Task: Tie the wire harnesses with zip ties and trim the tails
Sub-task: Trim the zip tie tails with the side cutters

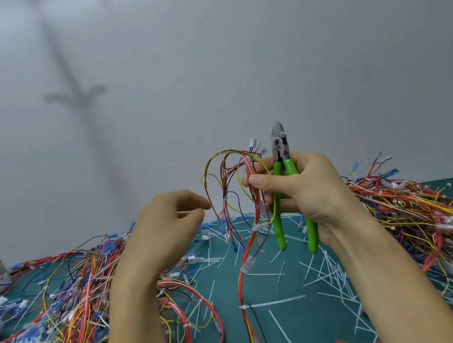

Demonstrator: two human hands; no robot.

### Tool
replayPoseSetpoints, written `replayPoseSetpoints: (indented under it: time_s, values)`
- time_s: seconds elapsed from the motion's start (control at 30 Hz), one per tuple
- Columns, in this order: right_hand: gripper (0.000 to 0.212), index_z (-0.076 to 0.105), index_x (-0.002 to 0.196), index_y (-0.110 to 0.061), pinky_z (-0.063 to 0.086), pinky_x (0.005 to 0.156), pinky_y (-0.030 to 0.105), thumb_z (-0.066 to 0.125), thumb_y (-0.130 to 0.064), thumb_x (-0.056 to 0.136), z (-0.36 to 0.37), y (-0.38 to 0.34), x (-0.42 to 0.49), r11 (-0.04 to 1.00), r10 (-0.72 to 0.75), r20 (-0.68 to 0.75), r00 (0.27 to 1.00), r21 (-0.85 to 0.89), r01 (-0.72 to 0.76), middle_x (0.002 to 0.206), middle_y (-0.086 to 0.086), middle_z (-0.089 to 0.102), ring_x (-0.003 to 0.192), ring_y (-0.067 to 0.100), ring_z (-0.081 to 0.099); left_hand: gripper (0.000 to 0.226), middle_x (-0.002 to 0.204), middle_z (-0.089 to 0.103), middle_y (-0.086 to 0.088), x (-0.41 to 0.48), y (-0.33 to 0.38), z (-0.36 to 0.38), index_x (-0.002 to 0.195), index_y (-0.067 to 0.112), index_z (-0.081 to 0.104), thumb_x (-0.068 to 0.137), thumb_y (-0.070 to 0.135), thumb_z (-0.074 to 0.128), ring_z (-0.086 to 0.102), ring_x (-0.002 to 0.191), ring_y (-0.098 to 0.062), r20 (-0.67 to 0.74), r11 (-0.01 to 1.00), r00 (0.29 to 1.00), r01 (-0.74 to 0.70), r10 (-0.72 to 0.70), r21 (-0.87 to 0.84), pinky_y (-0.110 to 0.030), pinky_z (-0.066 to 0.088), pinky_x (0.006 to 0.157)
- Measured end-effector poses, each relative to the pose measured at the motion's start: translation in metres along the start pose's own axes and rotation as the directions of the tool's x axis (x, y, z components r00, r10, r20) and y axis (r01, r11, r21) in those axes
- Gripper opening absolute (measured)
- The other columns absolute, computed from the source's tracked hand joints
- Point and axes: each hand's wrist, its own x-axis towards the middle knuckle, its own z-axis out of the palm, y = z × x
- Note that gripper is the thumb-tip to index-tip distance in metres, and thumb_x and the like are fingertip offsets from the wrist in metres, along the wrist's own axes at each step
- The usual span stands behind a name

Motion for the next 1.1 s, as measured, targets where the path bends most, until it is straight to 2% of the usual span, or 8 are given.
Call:
replayPoseSetpoints:
  time_s: [0.13, 0.27, 0.43, 0.57, 0.67, 0.83, 0.97, 1.1]
  values:
    - [0.013, 0.065, 0.088, -0.009, 0.059, 0.055, 0.033, 0.073, 0.0, 0.083, 0.001, 0.0, 0.001, 0.999, 0.011, -0.009, 1.0, 0.051, -0.01, 0.081, 0.008, 0.077, 0.048, 0.008, 0.059, 0.01, 0.087, 0.074, 0.018, 0.0, 0.007, 0.007, 0.089, 0.03, 0.074, 0.087, 0.039, 0.07, 0.067, 0.082, 0.008, 0.221, 0.998, 0.973, -0.056, 0.06, -0.024, -0.022, 0.054, 0.077]
    - [0.014, 0.067, 0.085, -0.012, 0.057, 0.053, 0.033, 0.072, 0.001, 0.083, 0.001, -0.001, -0.001, 0.998, 0.005, -0.014, 1.0, 0.061, -0.004, 0.093, 0.026, 0.071, 0.049, 0.013, 0.055, 0.002, 0.088, 0.076, 0.004, -0.001, 0.023, 0.022, 0.087, 0.026, 0.074, 0.087, 0.027, 0.072, 0.073, 0.081, -0.009, 0.358, 0.964, 0.916, -0.097, 0.183, -0.246, -0.03, 0.061, 0.077]
    - [0.016, 0.066, 0.087, -0.011, 0.056, 0.053, 0.031, 0.067, 0.005, 0.086, -0.002, -0.002, 0.0, 0.999, -0.011, -0.087, 0.996, 0.05, 0.016, 0.065, 0.008, 0.068, 0.051, 0.016, 0.056, 0.003, 0.077, 0.073, -0.002, 0.0, 0.022, 0.026, 0.083, 0.014, 0.075, 0.086, 0.014, 0.073, 0.073, 0.071, -0.018, 0.279, 0.882, 0.946, -0.013, 0.162, -0.471, -0.026, 0.06, 0.067]
    - [0.024, 0.059, 0.088, -0.011, 0.055, 0.054, 0.028, 0.055, 0.012, 0.087, -0.005, 0.0, 0.003, 0.998, -0.042, -0.165, 0.985, -0.061, 0.033, 0.076, 0.002, 0.076, 0.048, 0.009, 0.052, 0.001, 0.079, 0.074, -0.005, 0.001, 0.016, 0.022, 0.081, 0.013, 0.073, 0.081, 0.014, 0.073, 0.073, 0.069, -0.019, 0.261, 0.804, 0.96, 0.073, 0.105, -0.59, -0.027, 0.059, 0.069]
    - [0.01, 0.063, 0.09, -0.014, 0.056, 0.058, 0.031, 0.069, -0.007, 0.087, -0.011, 0.001, 0.003, 0.982, -0.045, -0.15, 0.988, -0.191, 0.016, 0.077, 0.001, 0.072, 0.051, 0.009, 0.055, 0.009, 0.081, 0.074, -0.002, 0.003, 0.013, 0.019, 0.076, 0.019, 0.075, 0.07, 0.026, 0.073, 0.072, 0.068, -0.015, 0.246, 0.731, 0.967, 0.124, 0.061, -0.671, -0.019, 0.055, 0.06]
    - [0.039, 0.063, 0.09, -0.02, 0.059, 0.074, 0.046, 0.063, -0.058, 0.084, -0.012, -0.003, 0.002, 0.842, -0.114, -0.129, 0.985, -0.539, 0.027, 0.084, 0.004, 0.066, 0.068, 0.025, 0.067, 0.027, 0.087, 0.077, -0.008, 0.008, 0.009, 0.024, 0.095, 0.002, 0.069, 0.07, 0.014, 0.069, 0.075, 0.077, -0.019, 0.191, 0.528, 0.981, 0.177, -0.029, -0.83, -0.016, 0.056, 0.062]
    - [0.05, 0.067, 0.081, -0.012, 0.058, 0.058, 0.04, 0.044, -0.053, 0.098, -0.01, -0.011, -0.001, 0.895, -0.045, -0.12, 0.992, -0.446, -0.013, 0.067, 0.005, 0.065, 0.051, 0.02, 0.061, 0.017, 0.09, 0.077, -0.01, 0.009, 0.007, 0.025, 0.098, -0.002, 0.067, 0.082, 0.003, 0.063, 0.075, 0.083, -0.022, 0.148, 0.483, 0.987, 0.161, -0.064, -0.861, -0.018, 0.058, 0.066]
    - [0.048, 0.067, 0.077, -0.017, 0.053, 0.055, 0.035, 0.042, -0.051, 0.099, -0.011, -0.016, -0.006, 0.782, 0.017, 0.009, 1.0, -0.623, -0.008, 0.061, 0.002, 0.067, 0.048, 0.016, 0.06, 0.01, 0.09, 0.077, -0.012, 0.011, 0.007, 0.024, 0.096, 0.001, 0.069, 0.087, 0.002, 0.063, 0.075, 0.083, -0.023, 0.134, 0.518, 0.985, 0.17, -0.107, -0.838, -0.02, 0.058, 0.066]
